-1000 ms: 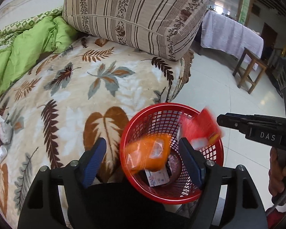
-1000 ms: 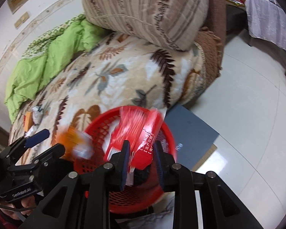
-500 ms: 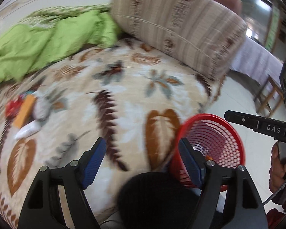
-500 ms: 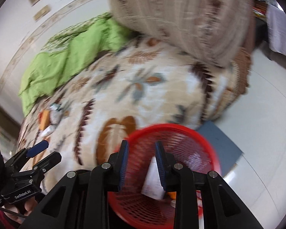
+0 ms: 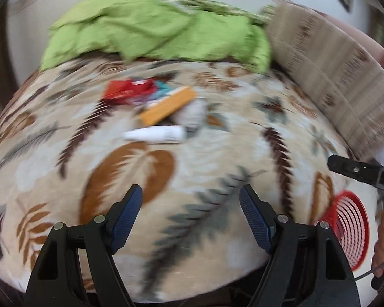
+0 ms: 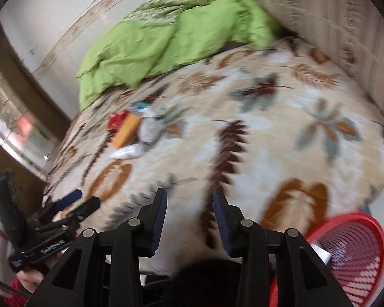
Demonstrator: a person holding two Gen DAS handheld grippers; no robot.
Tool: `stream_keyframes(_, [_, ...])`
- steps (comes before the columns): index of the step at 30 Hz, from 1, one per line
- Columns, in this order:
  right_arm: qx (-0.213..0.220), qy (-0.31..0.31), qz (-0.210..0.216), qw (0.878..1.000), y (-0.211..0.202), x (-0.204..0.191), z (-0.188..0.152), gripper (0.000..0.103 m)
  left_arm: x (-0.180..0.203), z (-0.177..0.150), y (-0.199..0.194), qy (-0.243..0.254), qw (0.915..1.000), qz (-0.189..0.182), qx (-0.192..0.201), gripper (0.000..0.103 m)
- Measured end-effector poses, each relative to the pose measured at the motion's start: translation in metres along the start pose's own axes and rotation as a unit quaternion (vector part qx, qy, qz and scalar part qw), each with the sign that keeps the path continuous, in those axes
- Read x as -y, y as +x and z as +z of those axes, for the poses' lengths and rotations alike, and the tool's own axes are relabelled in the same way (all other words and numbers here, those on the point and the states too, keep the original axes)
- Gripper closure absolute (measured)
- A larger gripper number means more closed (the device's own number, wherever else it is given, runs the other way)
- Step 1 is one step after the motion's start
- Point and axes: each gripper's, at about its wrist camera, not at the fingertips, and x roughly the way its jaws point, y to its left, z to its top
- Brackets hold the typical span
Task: Collect trash
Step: 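Return both tools to the bed and grasp the orange box with the right tool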
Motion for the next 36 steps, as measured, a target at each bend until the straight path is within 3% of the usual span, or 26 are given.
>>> stream_keyframes(8, [-0.017,-0.011,0.052,0.998,0.069,-0.067,0.037,0.052,-0.061,0.005,0.000,-0.067,0.9965,0.047,0.015,0.026])
stream_keyframes(13, [-0.037,0.027,0.078,0.996,0.131,-0.094,0.065,0.050,-0.086,0.002,0.001,-0.089,0.9942,0.058,0.015,0.026])
stream_keyframes(21, [-0.060,0.094,0.060,0.992,0.207,-0.099,0.089,0.050,-0.113,0.000,0.010,-0.114,0.9915,0.062,0.010,0.026])
stream_keyframes(26, [-0.069,0.105,0.054,0.991,0.233,-0.097,0.097,0.050,-0.120,0.001,0.017,-0.117,0.9914,0.058,0.007,0.026])
stream_keyframes(32, [-0.060,0.069,0.055,0.994,0.239,-0.101,0.099,0.073,-0.118,0.000,0.025,-0.111,0.9923,0.055,0.002,0.026])
stream_keyframes(36, [-0.021,-0.019,0.027,0.999,0.221,-0.110,0.099,0.077,-0.118,0.000,0.027,-0.112,0.9923,0.052,0.001,0.026])
